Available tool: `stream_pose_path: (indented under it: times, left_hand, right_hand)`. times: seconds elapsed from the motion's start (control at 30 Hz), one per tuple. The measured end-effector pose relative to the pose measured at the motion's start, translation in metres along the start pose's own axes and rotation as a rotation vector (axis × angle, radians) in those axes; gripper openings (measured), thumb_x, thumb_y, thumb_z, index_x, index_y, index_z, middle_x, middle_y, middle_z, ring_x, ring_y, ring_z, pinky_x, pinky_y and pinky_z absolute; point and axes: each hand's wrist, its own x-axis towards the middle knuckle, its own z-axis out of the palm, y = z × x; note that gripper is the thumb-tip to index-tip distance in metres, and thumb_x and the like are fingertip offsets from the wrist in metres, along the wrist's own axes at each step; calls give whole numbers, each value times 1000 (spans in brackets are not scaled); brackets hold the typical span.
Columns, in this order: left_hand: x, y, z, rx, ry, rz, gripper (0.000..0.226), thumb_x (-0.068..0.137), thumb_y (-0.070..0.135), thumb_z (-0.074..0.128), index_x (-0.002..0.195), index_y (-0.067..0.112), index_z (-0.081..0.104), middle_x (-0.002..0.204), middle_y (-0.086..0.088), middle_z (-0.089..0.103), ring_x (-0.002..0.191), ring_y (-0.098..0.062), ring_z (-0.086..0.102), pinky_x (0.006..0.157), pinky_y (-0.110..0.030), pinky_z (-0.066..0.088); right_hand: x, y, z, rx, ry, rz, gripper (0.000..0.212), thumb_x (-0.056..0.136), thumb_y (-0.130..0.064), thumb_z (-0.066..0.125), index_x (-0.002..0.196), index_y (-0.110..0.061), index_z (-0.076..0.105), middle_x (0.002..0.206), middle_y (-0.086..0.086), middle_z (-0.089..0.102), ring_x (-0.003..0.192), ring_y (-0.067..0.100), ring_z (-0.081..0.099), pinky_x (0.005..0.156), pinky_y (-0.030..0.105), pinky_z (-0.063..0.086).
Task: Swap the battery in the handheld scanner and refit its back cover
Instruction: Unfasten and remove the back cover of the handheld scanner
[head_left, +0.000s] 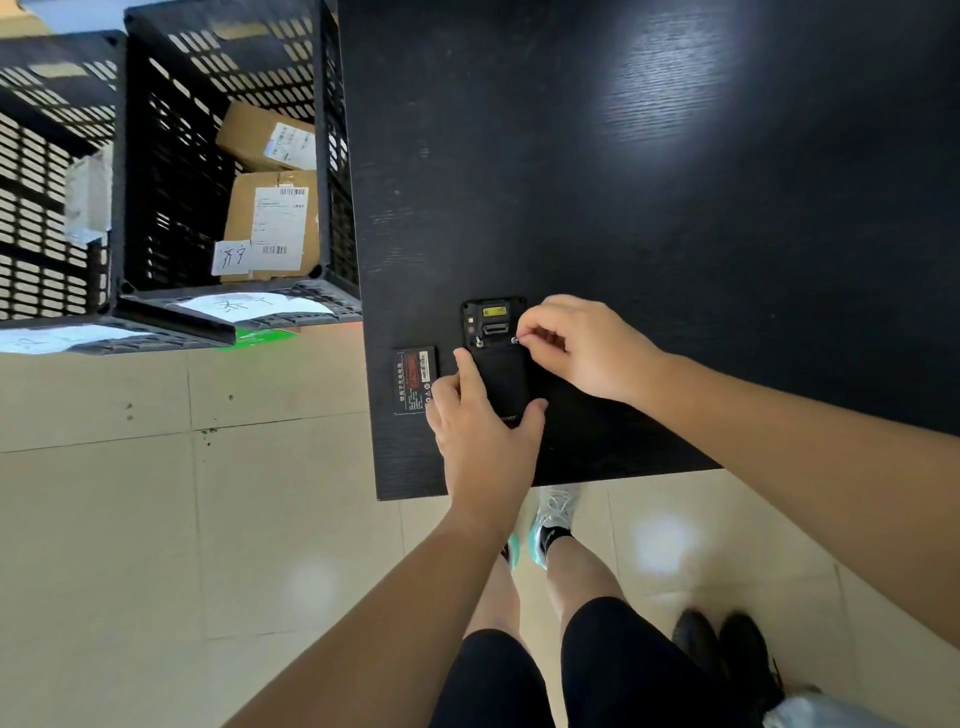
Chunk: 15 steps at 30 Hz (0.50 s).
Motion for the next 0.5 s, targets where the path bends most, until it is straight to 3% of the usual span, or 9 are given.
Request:
stream_pose_path:
  times: [0.3, 0.5]
  left_hand:
    - [2, -3, 2, 4, 14, -3, 97, 79, 50, 71, 155, 15, 20, 129, -2, 40, 119, -21, 36, 102, -36, 39]
    - [1, -4, 3, 1, 25, -5, 97, 79, 49, 71, 155, 16, 20, 128, -2, 40, 118, -21, 36, 104, -38, 40]
  right_hand:
    - [14, -8, -15, -129, -182, -34, 10, 94, -17, 55, 95, -12, 64, 97, -3, 54, 79, 18, 56, 70, 29, 47]
    - [23, -5, -21, -241, -274, -108, 11, 96, -18, 51, 87, -15, 56, 95, -7, 49, 75, 16, 53, 64, 27, 42]
